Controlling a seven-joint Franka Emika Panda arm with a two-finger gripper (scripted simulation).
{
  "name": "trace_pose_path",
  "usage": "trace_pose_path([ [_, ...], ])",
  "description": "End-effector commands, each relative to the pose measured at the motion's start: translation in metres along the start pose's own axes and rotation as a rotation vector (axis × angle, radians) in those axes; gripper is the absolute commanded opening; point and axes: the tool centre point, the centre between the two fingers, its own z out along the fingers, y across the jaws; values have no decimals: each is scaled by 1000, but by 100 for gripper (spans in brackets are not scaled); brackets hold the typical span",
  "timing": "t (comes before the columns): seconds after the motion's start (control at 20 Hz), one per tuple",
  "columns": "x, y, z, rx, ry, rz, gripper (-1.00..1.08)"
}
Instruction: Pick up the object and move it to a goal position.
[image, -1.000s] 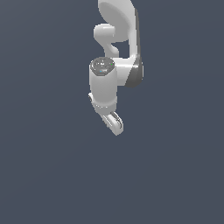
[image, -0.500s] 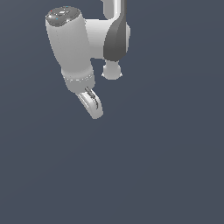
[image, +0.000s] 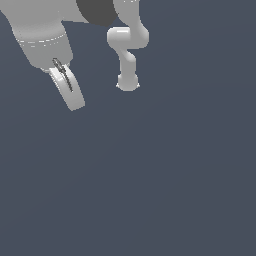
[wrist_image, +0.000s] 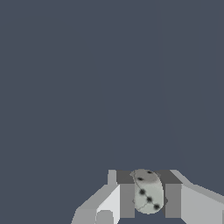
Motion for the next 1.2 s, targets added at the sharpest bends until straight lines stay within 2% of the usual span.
trace_pose_path([
  [0.0,11,8,-21,-1,-1,-2,-100],
  [0.55,50,29,-86,-1,0,-4,-100],
  [1.15,66,37,-111,-1,0,-4,-100],
])
